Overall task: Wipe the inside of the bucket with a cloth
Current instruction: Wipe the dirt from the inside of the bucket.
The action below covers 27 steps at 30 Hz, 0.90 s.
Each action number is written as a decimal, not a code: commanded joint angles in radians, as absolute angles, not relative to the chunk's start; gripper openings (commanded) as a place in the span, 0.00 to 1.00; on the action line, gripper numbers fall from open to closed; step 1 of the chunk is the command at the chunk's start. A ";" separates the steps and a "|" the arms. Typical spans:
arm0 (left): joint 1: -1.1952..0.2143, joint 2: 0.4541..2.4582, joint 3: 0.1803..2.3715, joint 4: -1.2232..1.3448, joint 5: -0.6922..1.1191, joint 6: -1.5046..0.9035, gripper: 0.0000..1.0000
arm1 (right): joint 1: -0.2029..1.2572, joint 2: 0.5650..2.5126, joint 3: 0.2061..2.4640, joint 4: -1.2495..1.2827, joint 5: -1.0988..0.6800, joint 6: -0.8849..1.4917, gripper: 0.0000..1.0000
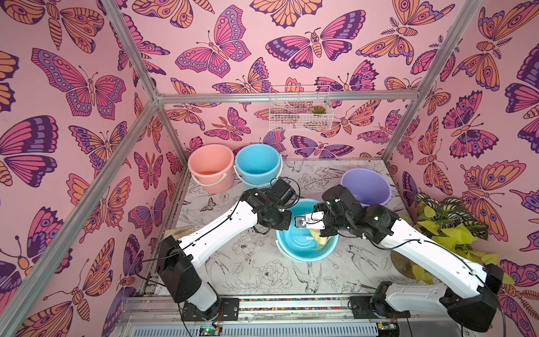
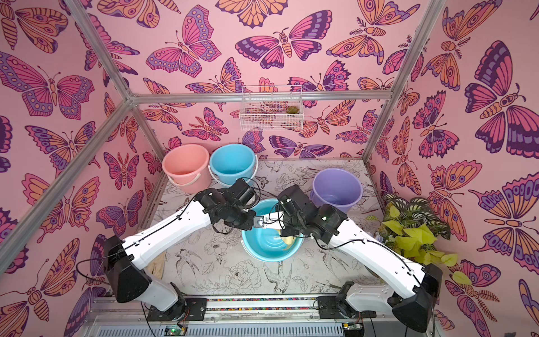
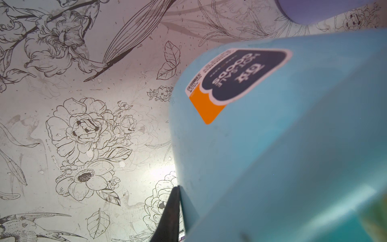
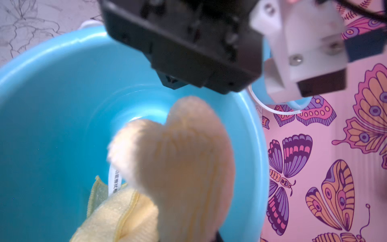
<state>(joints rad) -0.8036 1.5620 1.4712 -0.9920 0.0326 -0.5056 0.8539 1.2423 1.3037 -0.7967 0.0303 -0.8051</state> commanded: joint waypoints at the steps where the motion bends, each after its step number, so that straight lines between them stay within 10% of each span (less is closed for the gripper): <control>1: -0.793 1.562 1.462 -0.971 0.038 -0.499 0.00 | 0.886 1.288 1.417 -0.960 0.089 -0.425 0.00; 13: -0.775 1.554 1.463 -0.970 0.054 -0.502 0.00 | 0.960 1.478 1.579 -1.275 0.127 0.130 0.00; 27: -0.746 1.534 1.463 -0.969 0.106 -0.517 0.00 | 0.963 1.549 1.396 -1.134 0.016 0.259 0.00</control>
<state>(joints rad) -0.7574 1.5620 1.4670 -0.9924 0.0799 -0.5060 0.9565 1.5215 1.4288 -1.1805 0.0483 0.2039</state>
